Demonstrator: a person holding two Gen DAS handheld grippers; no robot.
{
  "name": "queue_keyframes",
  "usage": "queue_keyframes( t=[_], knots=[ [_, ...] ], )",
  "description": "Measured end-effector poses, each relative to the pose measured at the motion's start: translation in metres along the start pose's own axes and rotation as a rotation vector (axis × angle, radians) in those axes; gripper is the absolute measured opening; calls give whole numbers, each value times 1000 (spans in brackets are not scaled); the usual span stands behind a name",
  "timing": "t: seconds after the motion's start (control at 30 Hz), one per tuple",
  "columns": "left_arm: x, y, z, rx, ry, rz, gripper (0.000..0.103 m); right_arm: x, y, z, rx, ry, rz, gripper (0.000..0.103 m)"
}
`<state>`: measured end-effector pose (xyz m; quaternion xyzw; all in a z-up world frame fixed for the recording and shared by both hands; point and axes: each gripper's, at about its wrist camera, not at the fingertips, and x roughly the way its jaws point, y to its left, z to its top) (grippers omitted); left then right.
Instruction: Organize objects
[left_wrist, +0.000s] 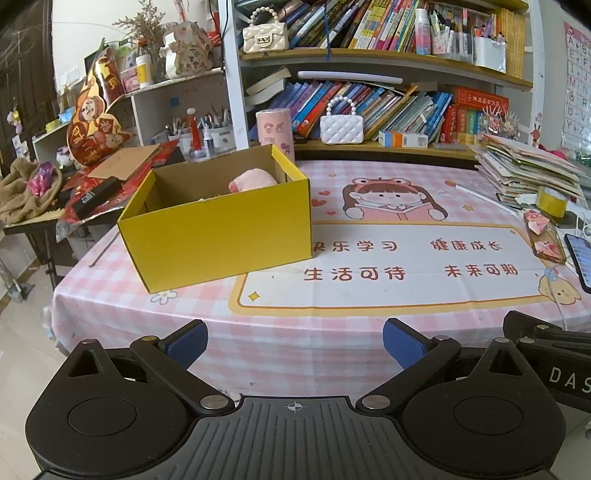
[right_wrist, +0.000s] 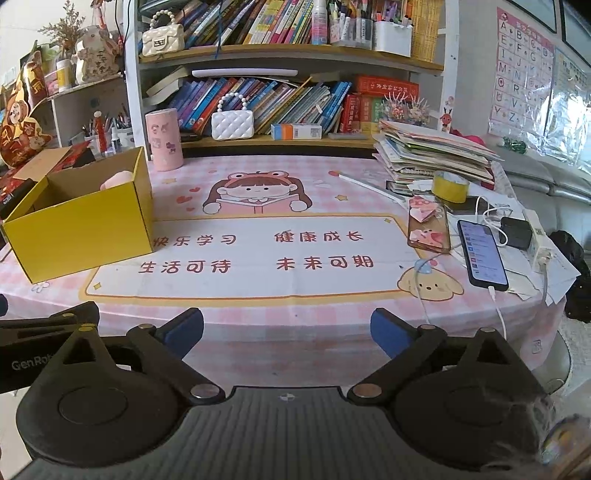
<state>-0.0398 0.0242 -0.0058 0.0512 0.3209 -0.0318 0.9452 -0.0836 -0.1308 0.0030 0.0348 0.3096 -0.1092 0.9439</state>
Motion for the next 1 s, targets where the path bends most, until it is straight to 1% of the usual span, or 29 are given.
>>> queue_keyframes(
  t=[0.53, 0.8, 1.0],
  knots=[
    [1, 3, 1, -3, 2, 3, 102, 0, 2, 0, -2, -1, 0, 98],
    [3, 8, 0, -36, 5, -2, 102, 1, 5, 1, -7, -3, 3, 98],
    [7, 9, 2, -42, 13, -4, 102, 7, 9, 4, -16, 8, 3, 98]
  ],
)
